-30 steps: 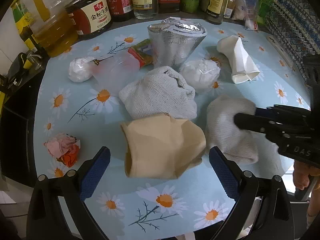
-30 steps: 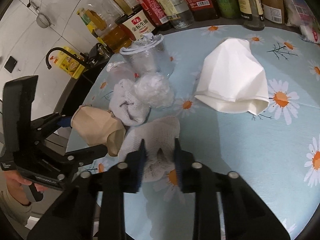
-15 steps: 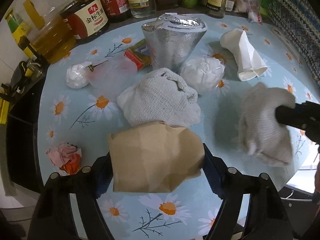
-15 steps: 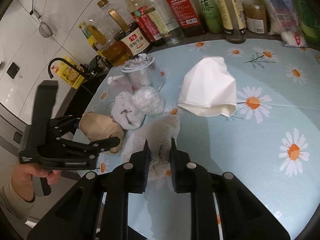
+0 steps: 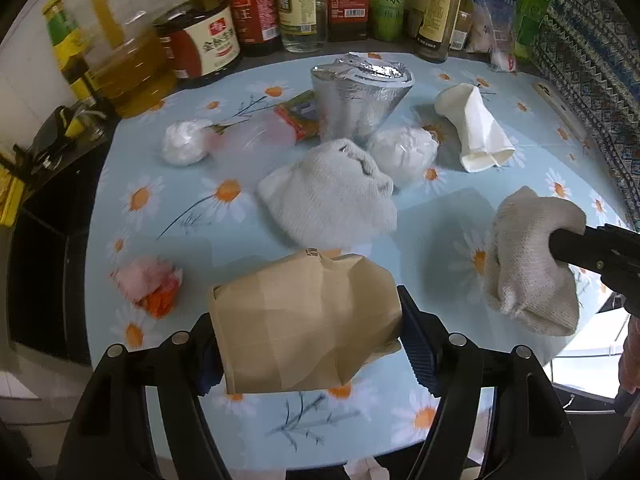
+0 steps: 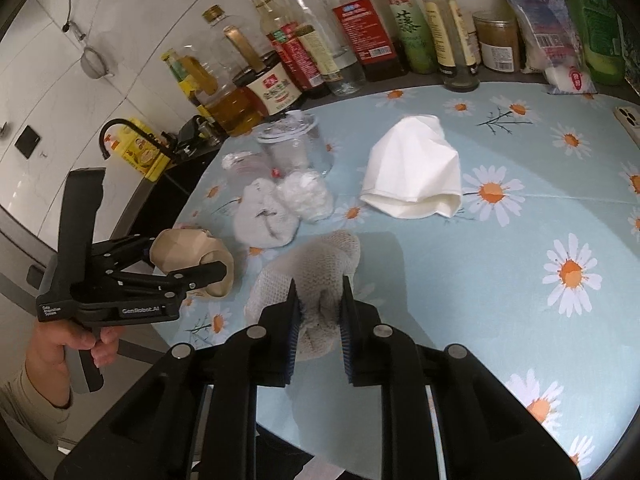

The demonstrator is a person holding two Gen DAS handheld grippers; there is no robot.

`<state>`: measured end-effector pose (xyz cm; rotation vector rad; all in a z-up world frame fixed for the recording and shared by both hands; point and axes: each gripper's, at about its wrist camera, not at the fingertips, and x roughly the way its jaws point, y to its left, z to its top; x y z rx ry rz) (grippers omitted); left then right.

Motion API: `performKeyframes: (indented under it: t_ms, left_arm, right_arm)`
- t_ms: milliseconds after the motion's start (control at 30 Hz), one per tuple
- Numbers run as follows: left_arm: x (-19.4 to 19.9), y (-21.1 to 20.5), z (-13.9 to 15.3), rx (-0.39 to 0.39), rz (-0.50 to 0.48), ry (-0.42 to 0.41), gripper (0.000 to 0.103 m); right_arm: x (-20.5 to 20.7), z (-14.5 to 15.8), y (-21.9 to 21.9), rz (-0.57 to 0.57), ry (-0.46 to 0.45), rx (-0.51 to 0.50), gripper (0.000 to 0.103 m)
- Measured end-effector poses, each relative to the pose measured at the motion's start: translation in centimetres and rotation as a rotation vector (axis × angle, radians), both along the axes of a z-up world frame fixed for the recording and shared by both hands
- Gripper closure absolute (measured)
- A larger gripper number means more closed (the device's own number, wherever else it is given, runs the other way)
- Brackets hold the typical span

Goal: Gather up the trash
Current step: 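Carry both items down to the black bin and open both tools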

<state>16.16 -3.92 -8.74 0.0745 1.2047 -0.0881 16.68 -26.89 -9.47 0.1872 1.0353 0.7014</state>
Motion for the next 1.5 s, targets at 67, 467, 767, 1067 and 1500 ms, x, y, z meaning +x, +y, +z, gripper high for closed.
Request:
performKeyframes:
  t_ms: [67, 467, 767, 1067, 1500]
  left_arm:
    - [-1.3, 0.6, 0.6, -0.021, 0.015, -0.008, 0.032]
    - [-8.7, 4.6, 1.4, -0.104, 0.118, -0.009, 0.032]
    - [-14.4, 7.5, 0.8, -0.144, 0.207, 0.008, 0.032]
    - [-19.0, 10.4, -2.7, -0.214, 0.296, 0.095, 0.032]
    - [-21.5, 11.7, -9.8, -0.234, 0.341, 0.252, 0.032]
  right_arm:
    - [-0.7, 0.3, 0.5, 0.014, -0.005, -0.002, 0.083]
    - [-5.5, 1.3, 5.1, 0.130, -0.013, -0.015, 0.083]
    - [-9.4, 1.1, 9.8, 0.282, -0.004, -0.042, 0.083]
    - [-13.3, -1.8, 14.1, 0.436, 0.034, -0.147, 0.083]
    - [-16.8, -8.1, 18.4, 0.555, 0.085, -0.294, 0.083]
